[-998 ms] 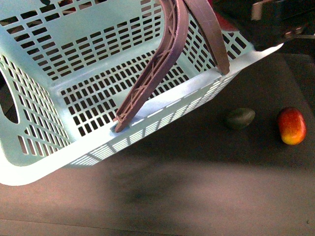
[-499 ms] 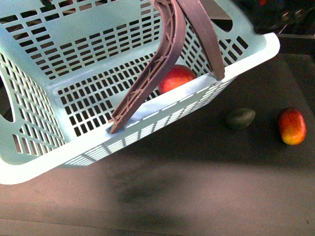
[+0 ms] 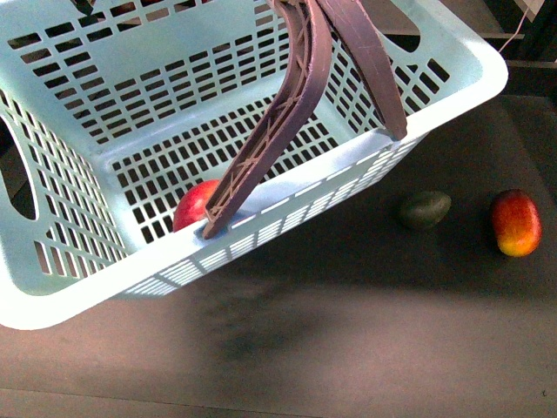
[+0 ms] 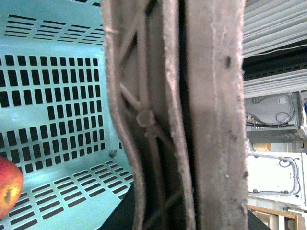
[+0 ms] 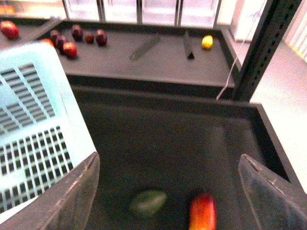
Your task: Pick apple with right arm and hold basket with left
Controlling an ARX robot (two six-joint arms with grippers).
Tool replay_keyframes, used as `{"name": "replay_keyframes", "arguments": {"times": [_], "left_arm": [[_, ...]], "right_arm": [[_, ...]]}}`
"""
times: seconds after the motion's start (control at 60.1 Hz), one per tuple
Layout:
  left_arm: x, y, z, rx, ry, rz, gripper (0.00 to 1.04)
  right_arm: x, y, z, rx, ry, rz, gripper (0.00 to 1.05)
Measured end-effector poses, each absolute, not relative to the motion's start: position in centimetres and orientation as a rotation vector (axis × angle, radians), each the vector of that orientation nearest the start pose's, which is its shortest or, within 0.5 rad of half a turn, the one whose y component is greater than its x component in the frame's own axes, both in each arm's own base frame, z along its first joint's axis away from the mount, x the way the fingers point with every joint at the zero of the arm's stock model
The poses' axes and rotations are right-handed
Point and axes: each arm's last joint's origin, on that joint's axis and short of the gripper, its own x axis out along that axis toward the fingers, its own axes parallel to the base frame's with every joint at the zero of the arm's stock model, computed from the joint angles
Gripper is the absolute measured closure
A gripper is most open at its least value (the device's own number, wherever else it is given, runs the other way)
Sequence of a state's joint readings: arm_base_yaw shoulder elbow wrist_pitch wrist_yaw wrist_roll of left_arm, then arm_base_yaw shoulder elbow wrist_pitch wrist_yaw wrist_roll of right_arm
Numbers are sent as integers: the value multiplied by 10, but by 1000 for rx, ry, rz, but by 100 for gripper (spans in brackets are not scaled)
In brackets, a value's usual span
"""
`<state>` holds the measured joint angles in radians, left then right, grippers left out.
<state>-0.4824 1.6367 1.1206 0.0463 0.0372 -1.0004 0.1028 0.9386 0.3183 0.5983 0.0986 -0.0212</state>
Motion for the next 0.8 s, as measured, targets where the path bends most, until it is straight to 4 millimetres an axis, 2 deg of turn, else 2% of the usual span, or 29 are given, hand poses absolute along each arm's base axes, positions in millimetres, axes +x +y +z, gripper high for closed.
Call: {"name": "replay_keyframes", "arguments": {"times": [0.05,0.2,0.349,0.799], "left_arm": [[324,-171,254,-864,674,-229,90],[324,-171,255,-862,670,-226,90],[324,-171,255,-863,670,-226,90],[324,-171,255,-863,671,-226,90]], "right_arm": [[189,16,217,-19,13,4,45],[169,4,200,-13,10,16,80],[158,1,192,-14,9,2,103],[134,0,177,-8,9,3,103]]}}
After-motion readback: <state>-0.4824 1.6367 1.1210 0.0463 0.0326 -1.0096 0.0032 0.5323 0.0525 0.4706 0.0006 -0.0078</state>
